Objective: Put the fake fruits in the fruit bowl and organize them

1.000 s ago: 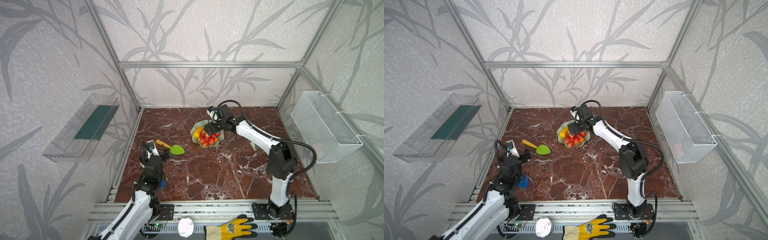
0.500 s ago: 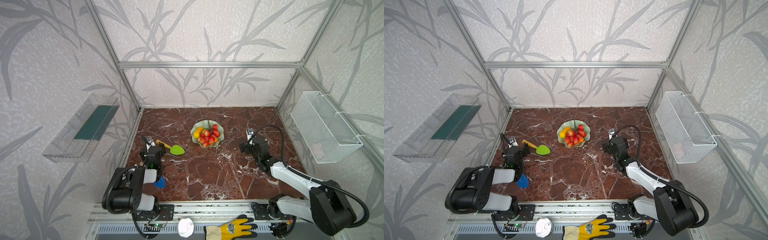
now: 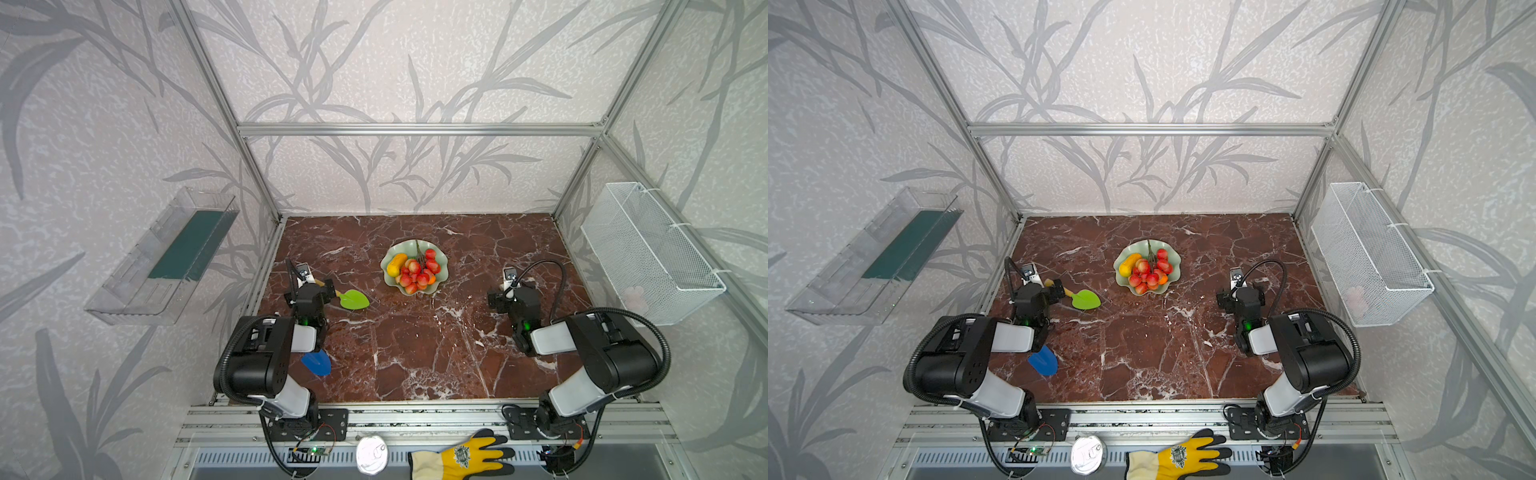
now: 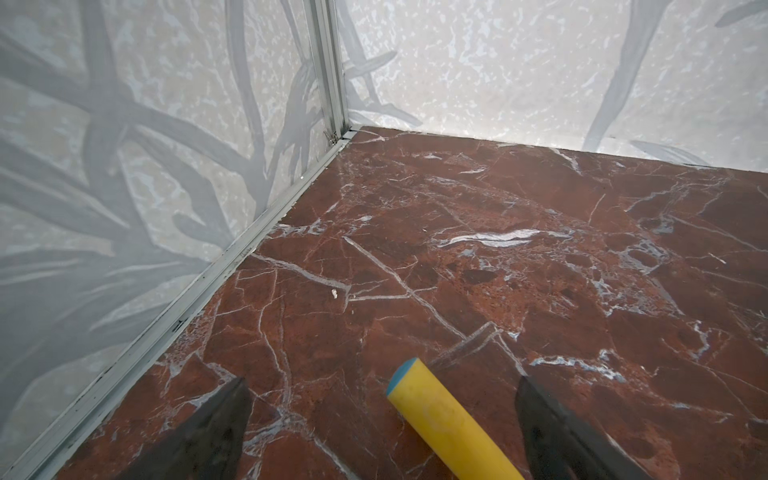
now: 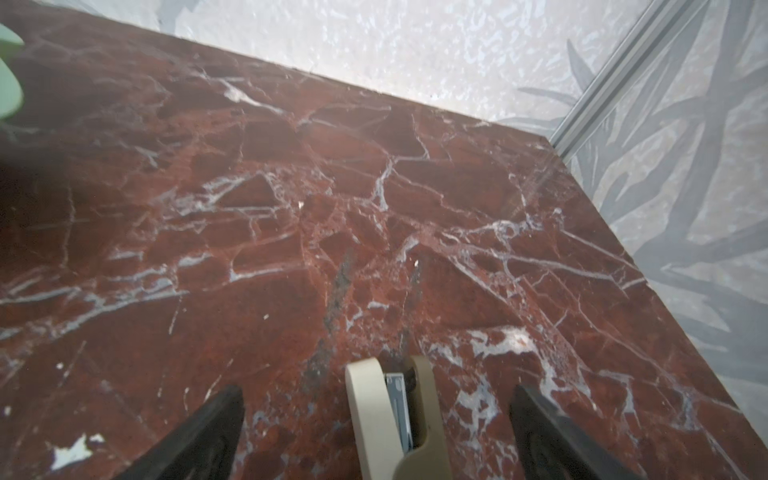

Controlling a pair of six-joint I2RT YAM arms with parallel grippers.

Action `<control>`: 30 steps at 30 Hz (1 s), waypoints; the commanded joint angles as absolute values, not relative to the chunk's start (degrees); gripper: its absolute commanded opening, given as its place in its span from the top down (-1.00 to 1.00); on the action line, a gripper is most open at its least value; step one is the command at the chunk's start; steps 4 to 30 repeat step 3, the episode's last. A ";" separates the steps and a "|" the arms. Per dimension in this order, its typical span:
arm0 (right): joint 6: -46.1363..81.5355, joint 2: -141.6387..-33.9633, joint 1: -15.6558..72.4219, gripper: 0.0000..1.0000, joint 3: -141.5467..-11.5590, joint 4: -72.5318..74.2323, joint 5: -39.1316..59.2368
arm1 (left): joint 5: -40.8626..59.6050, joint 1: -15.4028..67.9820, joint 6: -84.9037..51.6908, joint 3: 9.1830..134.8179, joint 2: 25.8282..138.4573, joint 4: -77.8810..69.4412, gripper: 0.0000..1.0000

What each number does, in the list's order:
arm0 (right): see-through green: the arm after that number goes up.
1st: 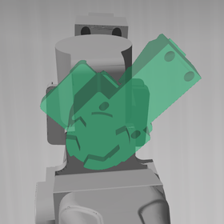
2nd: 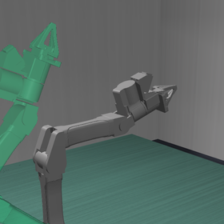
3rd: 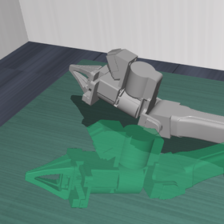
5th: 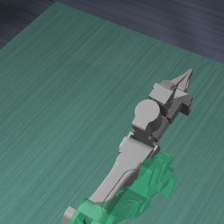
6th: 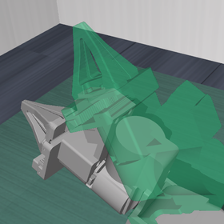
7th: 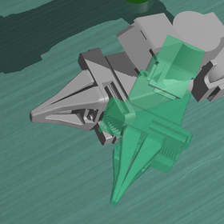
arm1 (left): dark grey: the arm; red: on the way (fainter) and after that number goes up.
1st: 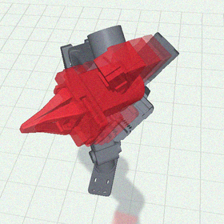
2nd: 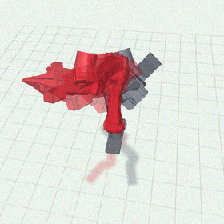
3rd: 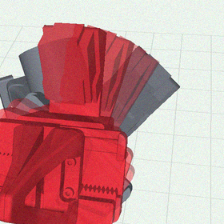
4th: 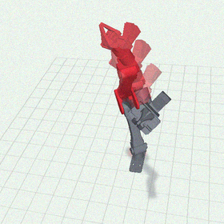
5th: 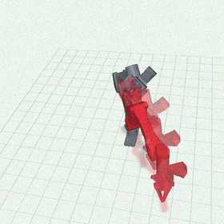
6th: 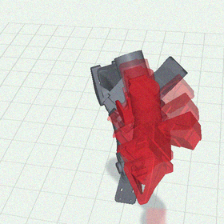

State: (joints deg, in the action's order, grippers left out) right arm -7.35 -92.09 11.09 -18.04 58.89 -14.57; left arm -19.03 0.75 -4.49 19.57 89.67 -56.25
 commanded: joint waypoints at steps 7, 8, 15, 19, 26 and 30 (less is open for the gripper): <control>-6.82 -92.28 11.06 -0.98 -17.70 65.65 -14.88 | -20.37 0.92 -3.68 20.39 90.26 -57.48 -0.98; -6.82 -92.28 11.06 -0.98 -17.70 65.65 -14.88 | -20.37 0.92 -3.68 20.39 90.26 -57.48 -0.98; -6.82 -92.28 11.06 -0.98 -17.70 65.65 -14.88 | -20.37 0.92 -3.68 20.39 90.26 -57.48 -0.98; -6.82 -92.28 11.06 -0.98 -17.70 65.65 -14.88 | -20.37 0.92 -3.68 20.39 90.26 -57.48 -0.98; -6.82 -92.28 11.06 -0.98 -17.70 65.65 -14.88 | -20.37 0.92 -3.68 20.39 90.26 -57.48 -0.98; -6.82 -92.28 11.06 -0.98 -17.70 65.65 -14.88 | -20.37 0.92 -3.68 20.39 90.26 -57.48 -0.98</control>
